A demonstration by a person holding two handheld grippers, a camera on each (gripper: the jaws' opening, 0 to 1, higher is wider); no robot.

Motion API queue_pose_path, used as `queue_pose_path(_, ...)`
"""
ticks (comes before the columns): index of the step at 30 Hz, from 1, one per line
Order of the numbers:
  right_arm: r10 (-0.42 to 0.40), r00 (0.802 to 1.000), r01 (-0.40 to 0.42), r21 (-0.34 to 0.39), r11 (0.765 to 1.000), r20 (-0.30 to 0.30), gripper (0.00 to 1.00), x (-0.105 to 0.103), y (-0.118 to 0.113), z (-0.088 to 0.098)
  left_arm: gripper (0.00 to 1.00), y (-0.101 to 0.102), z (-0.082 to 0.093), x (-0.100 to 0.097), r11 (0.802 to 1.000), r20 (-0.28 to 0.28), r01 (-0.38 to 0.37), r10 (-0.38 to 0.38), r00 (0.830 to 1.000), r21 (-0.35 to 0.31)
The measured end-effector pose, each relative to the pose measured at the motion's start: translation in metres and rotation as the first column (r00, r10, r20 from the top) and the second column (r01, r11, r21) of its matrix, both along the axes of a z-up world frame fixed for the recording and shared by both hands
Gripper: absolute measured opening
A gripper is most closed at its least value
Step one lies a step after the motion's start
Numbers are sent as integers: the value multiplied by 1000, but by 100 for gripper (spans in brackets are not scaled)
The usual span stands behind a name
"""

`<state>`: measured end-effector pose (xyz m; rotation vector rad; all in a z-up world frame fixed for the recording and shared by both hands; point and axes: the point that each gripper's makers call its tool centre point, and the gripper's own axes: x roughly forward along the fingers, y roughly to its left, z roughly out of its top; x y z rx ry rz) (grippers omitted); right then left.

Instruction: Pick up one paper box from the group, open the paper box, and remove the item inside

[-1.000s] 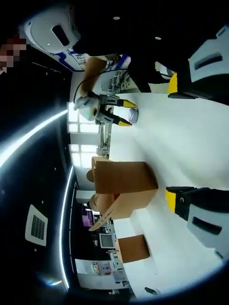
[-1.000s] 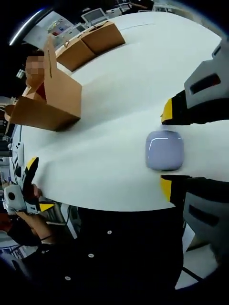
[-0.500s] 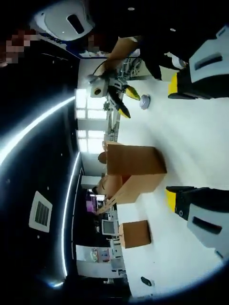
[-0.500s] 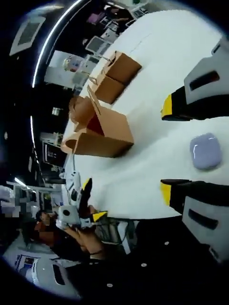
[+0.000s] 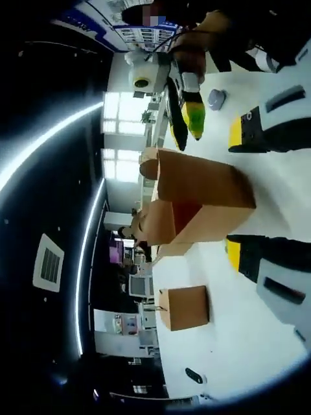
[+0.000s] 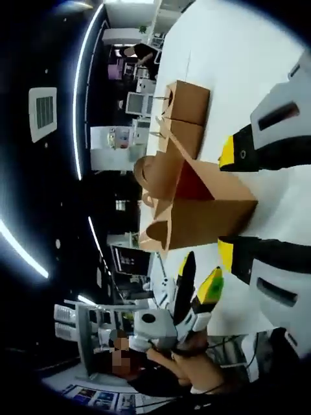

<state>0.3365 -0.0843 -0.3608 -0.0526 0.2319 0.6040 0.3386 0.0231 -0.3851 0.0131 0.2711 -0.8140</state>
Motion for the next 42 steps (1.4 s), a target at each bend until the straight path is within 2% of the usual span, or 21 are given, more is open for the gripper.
queue_pose_path(3,10,1000,-10,8,1000,-4,38,7,7,0,44,-5,0,12,1000,6,-16,16,1000,6)
queue_pose_path(8,28,1000,-28,24,999,3,29,18,16,3,30,-18,1,19,1000,0,13,-13,1000,-22)
queue_pose_path(11,23,1000,-23,16,1000,2,29,24,16,2,30,-20,-1,23,1000,18,13,-13,1000,5)
queue_pose_path(32,60,998,-60,14,998,-21,29,58,21,1,36,-18,0,45,999,21,-22,21,1000,28)
queue_pose_path(36,61,998,-60,21,998,-28,30,58,21,1,36,-17,0,47,999,19,-25,24,1000,28)
queue_pose_path(42,86,995,-86,11,996,-47,43,42,21,-8,44,-12,-3,36,998,22,-4,3,1000,56)
